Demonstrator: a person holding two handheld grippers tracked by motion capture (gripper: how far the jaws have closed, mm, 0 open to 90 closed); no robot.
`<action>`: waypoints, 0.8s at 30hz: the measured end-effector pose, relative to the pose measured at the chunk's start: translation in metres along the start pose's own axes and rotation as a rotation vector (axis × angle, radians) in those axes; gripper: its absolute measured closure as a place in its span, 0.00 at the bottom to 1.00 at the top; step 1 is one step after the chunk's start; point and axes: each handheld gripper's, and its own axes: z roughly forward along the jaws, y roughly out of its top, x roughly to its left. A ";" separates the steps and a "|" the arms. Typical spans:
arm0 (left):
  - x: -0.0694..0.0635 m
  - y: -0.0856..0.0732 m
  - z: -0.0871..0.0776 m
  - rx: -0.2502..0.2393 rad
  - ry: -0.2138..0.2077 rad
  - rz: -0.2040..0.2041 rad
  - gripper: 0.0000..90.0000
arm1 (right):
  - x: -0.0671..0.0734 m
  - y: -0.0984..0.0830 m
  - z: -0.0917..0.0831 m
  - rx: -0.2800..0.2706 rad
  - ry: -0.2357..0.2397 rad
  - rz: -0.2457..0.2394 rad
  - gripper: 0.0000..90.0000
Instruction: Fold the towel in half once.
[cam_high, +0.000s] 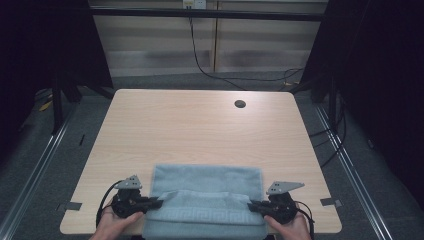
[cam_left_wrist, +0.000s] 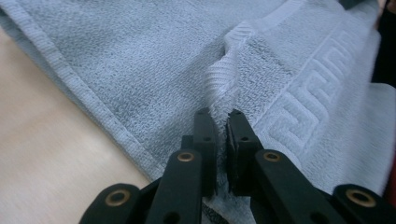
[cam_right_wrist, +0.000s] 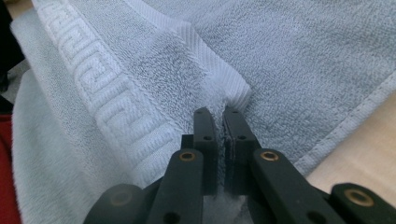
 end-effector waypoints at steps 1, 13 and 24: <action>0.000 0.000 0.000 0.000 0.000 0.000 0.94 | 0.000 0.000 0.000 0.000 0.000 0.000 0.95; 0.069 0.064 0.036 -0.049 0.136 -0.002 0.94 | -0.065 0.062 0.039 -0.027 -0.104 0.042 0.95; 0.117 0.103 0.056 -0.091 0.225 -0.044 0.94 | -0.119 0.117 0.078 -0.059 -0.187 0.077 0.95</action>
